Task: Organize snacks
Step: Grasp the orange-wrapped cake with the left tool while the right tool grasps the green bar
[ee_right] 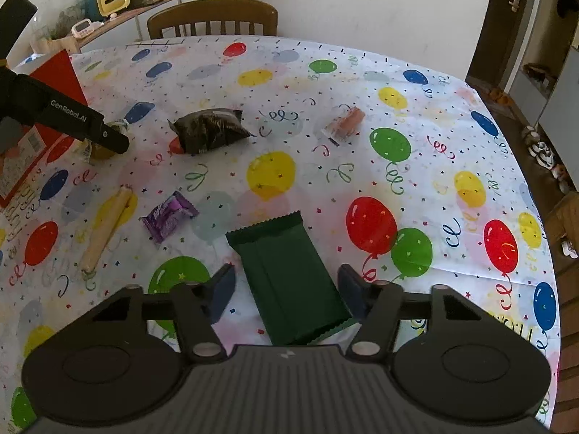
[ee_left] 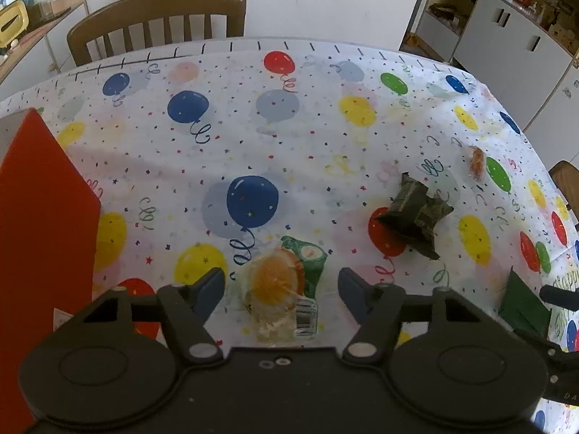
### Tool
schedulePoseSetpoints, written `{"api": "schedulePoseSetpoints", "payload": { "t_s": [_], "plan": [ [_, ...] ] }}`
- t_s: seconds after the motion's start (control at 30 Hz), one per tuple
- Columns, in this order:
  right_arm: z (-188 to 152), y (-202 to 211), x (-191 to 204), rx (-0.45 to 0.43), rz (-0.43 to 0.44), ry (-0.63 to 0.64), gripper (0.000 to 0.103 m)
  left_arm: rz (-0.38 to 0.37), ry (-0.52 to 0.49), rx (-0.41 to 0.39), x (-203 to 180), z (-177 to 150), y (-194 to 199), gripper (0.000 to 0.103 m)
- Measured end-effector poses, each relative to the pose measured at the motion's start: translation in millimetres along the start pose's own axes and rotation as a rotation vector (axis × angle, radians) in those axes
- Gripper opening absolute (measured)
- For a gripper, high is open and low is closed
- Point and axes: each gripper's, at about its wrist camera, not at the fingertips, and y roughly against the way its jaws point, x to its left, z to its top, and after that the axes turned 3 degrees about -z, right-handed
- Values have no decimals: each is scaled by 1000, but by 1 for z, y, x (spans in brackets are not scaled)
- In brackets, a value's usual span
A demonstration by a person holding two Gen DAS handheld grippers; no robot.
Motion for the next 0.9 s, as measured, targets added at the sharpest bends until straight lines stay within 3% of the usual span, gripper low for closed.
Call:
{"api": "schedulePoseSetpoints", "payload": {
  "t_s": [0.23, 0.9],
  "plan": [
    [-1, 0, 2, -5, -13, 7, 52, 0, 16, 12, 6, 1, -3, 47],
    [-5, 43, 17, -68, -9, -112, 49, -37, 6, -5, 9, -17, 29, 45]
  ]
}}
